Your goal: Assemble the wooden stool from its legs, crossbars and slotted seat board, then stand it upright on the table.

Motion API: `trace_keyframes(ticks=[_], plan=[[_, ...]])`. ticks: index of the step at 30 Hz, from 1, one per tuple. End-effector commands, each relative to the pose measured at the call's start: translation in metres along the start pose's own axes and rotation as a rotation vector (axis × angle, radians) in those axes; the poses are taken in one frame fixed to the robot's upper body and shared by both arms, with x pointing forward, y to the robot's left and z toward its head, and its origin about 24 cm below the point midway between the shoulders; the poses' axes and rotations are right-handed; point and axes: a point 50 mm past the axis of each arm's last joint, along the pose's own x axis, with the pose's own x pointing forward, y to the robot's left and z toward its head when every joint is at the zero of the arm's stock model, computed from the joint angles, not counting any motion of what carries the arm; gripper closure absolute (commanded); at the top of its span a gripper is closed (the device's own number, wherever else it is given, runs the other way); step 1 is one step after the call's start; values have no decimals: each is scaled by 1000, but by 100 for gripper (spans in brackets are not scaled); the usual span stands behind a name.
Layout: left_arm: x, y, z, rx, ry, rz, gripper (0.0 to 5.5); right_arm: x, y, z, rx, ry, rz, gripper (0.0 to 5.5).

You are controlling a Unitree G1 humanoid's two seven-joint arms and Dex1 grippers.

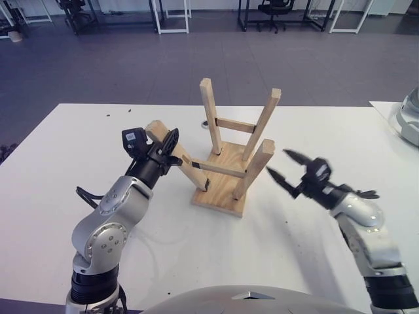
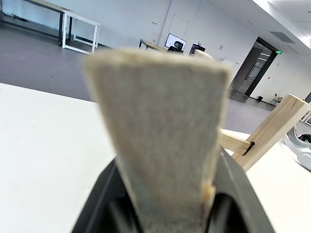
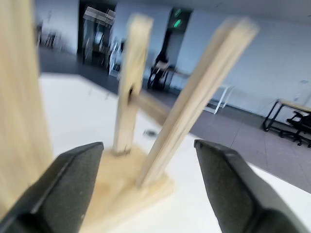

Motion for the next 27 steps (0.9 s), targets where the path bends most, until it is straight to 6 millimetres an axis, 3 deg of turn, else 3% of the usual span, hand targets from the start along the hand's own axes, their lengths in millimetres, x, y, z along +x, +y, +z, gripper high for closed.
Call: trace_keyframes(ticks=[1, 5, 8, 14, 16, 20, 24, 27], plan=[[1, 1, -25, 52, 155, 37, 448, 3, -3, 57, 95, -174, 19, 199], [6, -6, -26, 132, 167, 22, 448, 20, 22, 92, 272, -343, 106, 199], [12, -9, -30, 171, 190, 27, 448, 31, 56, 84, 307, -254, 208, 199], [17, -15, -34, 286, 224, 12, 447, 54, 61, 71, 209, -104, 145, 199], [19, -18, -30, 269, 190, 8, 367, 58, 62, 70, 188, -95, 122, 199], [22, -32, -7, 113, 51, -84, 301, 61, 61, 64, 130, -58, 100, 199], [17, -29, -24, 174, 216, -118, 236, 65, 58, 61, 85, -48, 67, 199], [20, -37, -14, 127, 159, -162, 187, 66, 57, 62, 82, -60, 52, 199]])
